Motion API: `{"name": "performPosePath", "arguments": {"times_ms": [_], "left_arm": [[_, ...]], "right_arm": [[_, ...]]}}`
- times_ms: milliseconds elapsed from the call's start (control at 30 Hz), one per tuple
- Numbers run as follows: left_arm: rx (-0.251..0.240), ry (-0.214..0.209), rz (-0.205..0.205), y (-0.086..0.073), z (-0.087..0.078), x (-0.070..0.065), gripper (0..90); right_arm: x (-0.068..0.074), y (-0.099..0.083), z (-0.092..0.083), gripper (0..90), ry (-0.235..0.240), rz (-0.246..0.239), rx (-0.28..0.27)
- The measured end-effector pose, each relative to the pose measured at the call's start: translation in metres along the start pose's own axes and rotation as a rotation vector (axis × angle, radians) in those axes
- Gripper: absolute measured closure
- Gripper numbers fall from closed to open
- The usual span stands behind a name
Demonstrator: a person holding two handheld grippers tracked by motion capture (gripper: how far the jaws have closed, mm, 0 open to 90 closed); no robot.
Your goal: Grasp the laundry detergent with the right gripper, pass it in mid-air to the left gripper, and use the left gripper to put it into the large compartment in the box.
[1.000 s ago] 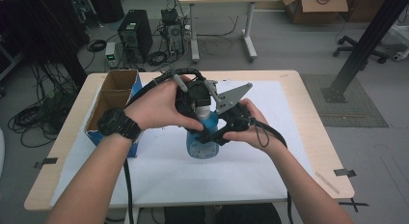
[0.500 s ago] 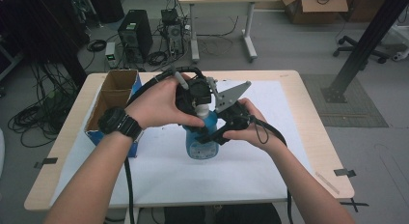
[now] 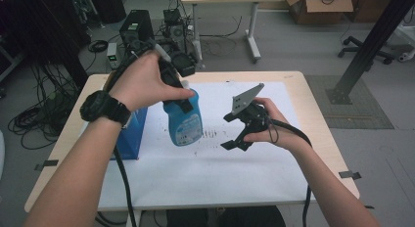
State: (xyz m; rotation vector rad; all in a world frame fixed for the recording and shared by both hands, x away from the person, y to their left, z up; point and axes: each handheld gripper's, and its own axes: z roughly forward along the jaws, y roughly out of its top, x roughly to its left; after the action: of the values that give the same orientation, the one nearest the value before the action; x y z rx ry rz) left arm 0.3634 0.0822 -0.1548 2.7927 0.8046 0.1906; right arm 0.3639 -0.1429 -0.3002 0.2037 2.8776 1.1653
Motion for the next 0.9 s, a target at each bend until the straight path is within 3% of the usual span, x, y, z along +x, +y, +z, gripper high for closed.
{"name": "performPosePath", "arguments": {"times_ms": [33, 67, 100, 267, 433, 533, 567, 900], "left_arm": [[-0.004, 0.038, -0.082, -0.005, -0.009, 0.009, 38.1], [-0.004, 0.038, -0.082, -0.005, -0.009, 0.009, 38.0], [-0.003, 0.057, -0.124, -0.007, -0.014, 0.013, 38.1], [-0.035, 0.148, -0.383, -0.022, -0.041, 0.04, 38.1], [-0.049, 0.201, -0.629, -0.04, -0.064, 0.064, 38.1], [-0.043, 0.228, -0.729, -0.051, -0.074, 0.076, 38.1], [-0.039, 0.246, -0.78, -0.058, -0.08, 0.084, 38.1], [-0.042, 0.316, -0.935, -0.085, -0.094, 0.108, 38.1]], "right_arm": [[-0.002, -0.004, -0.003, 7.2, -0.008, 0.007, 0.01], [-0.004, -0.008, -0.005, 7.2, -0.013, 0.013, 0.02], [-0.005, -0.012, -0.008, 7.2, -0.018, 0.022, 0.033], [-0.011, -0.029, -0.018, 7.1, -0.04, 0.045, 0.078], [-0.019, -0.051, -0.034, 7.3, -0.086, 0.078, 0.117], [-0.021, -0.057, -0.038, 7.3, -0.098, 0.087, 0.125], [-0.022, -0.062, -0.042, 7.3, -0.104, 0.097, 0.133], [-0.029, -0.081, -0.053, 7.5, -0.124, 0.135, 0.142]]}}
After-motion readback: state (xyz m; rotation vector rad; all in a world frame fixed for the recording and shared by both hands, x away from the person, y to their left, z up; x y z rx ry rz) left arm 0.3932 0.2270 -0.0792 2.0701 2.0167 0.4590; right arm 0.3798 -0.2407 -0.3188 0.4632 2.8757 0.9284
